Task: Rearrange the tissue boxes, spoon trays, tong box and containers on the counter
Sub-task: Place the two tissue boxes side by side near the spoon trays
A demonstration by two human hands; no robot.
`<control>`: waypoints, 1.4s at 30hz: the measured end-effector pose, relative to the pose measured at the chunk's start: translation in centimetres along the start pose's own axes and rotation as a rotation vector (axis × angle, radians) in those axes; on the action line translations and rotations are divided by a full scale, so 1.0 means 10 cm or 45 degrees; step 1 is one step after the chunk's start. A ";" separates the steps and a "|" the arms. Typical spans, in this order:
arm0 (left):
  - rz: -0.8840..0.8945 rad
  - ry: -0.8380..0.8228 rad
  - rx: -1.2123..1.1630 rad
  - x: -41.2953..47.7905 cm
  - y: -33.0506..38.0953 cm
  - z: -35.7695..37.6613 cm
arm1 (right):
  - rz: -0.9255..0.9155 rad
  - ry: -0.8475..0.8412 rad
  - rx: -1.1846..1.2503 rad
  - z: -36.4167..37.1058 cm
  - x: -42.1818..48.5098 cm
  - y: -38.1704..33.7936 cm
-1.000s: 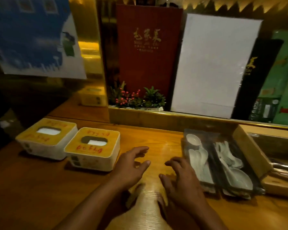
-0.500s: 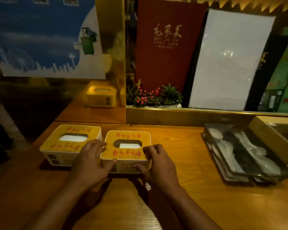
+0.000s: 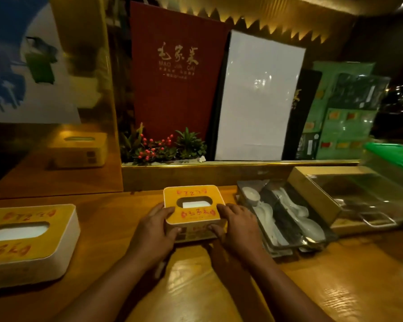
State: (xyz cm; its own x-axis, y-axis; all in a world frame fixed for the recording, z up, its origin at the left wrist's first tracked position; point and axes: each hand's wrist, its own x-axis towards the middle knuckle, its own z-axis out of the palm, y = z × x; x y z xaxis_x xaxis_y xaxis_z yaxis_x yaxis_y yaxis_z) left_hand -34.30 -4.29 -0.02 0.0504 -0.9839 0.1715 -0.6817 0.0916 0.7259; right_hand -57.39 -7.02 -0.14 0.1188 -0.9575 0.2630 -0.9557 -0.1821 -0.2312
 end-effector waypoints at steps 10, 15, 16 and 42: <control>0.031 0.020 -0.013 0.55 0.43 0.53 | 0.031 -0.010 -0.038 -0.05 0.45 0.59; -0.036 0.020 0.049 0.70 0.48 0.67 | 0.071 0.014 0.064 -0.01 0.55 0.74; -0.030 0.021 0.050 0.72 0.50 0.69 | 0.074 0.016 0.075 0.00 0.57 0.76; -0.006 0.215 0.122 0.02 -0.03 -0.40 | -0.284 0.114 0.531 -0.01 0.29 -0.29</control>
State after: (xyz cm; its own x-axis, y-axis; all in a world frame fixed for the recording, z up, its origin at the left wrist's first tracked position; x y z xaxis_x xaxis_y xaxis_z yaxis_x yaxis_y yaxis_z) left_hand -31.14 -3.89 2.50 0.1700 -0.9437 0.2838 -0.7470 0.0644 0.6617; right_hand -54.27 -9.26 1.43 0.2675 -0.8651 0.4244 -0.7181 -0.4726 -0.5109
